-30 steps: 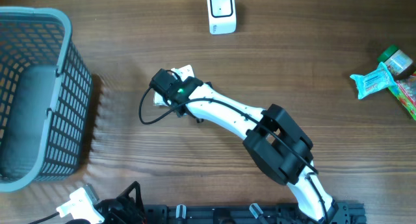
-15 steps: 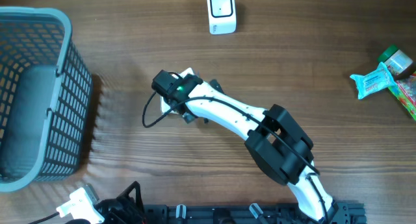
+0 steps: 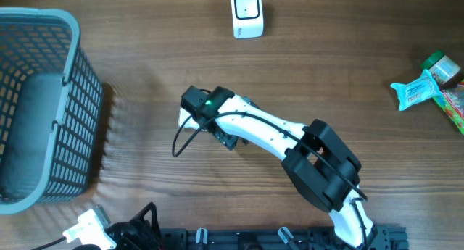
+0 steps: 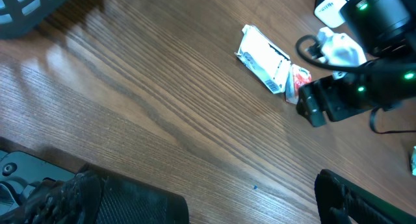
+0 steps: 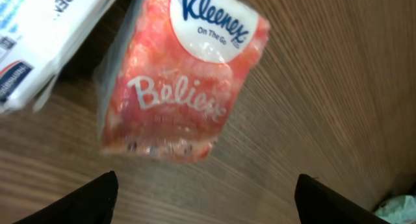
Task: Scan the item barcode
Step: 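Grasp red Kleenex tissue box with right gripper, then lift Kleenex box up to the white scanner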
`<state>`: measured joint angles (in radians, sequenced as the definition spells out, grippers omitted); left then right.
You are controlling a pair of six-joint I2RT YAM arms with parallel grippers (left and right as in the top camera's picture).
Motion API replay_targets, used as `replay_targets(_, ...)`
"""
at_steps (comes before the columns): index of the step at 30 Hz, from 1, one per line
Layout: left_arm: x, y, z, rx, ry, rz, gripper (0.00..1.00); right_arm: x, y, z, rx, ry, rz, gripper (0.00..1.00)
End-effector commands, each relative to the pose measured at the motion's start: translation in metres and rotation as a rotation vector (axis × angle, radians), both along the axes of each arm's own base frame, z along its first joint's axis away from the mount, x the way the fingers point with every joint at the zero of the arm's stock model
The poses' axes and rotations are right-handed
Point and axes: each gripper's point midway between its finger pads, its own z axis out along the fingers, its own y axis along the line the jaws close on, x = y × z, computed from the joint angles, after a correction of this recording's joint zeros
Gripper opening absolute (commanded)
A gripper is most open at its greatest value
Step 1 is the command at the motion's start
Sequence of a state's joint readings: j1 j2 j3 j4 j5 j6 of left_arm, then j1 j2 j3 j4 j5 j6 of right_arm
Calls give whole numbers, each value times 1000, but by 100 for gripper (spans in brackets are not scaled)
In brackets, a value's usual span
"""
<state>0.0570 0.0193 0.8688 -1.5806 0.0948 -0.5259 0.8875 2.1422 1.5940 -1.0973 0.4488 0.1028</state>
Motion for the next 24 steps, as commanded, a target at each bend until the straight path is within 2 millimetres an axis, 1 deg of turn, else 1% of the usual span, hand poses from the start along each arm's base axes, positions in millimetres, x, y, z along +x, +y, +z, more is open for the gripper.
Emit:
replay_targets(1, -2, -2, -3, -11, 11, -7, 100, -2, -10, -6, -31, -4, 39, 91)
replay_targets(2, -2, -2, -3, -11, 11, -7, 100, -5, -8, -5, -38, -6, 50, 91)
replay_targets(4, -2, -2, -3, -11, 11, -7, 100, -4, 2, -2, -55, -54, 98, 92)
replay_targets(6, -2, -2, -3, -11, 11, -7, 100, -5, 15, -2, -41, -57, 159, 92)
replay_targets(8, -2, -2, -3, -11, 11, -7, 100, -5, 18, -3, -39, -56, 185, 92)
replay_targets(10, -2, -2, -3, -11, 11, -7, 100, -4, 27, -9, -14, -40, 236, 95)
replay_targets(11, -2, -2, -3, -11, 11, -7, 100, -3, 29, -14, -9, -44, 240, 95)
replay_targets(12, -2, -2, -3, -11, 11, -7, 100, -4, 28, -23, -9, -38, 241, 90)
replay_targets(14, -2, -2, -3, -11, 11, -7, 100, -15, 28, -44, 1, 30, 282, 75)
replay_targets(15, -2, -2, -3, -11, 11, -7, 100, -18, 24, -53, -6, 38, 283, 64)
replay_targets(16, -2, -2, -3, -11, 11, -7, 100, -23, 16, -61, -20, 48, 273, 44)
replay_targets(18, -2, -2, -3, -11, 11, -7, 100, -26, 8, -66, -24, 34, 207, 5)
replay_targets(21, -2, -2, -3, -11, 11, -7, 100, -19, 9, -60, 5, -38, 91, 4)
replay_targets(23, -2, -2, -3, -11, 11, -7, 100, -5, 0, -37, 3, -151, -81, 4)
replay_targets(24, -2, -2, -3, -11, 11, -7, 100, 4, -10, -16, -2, -233, -225, 4)
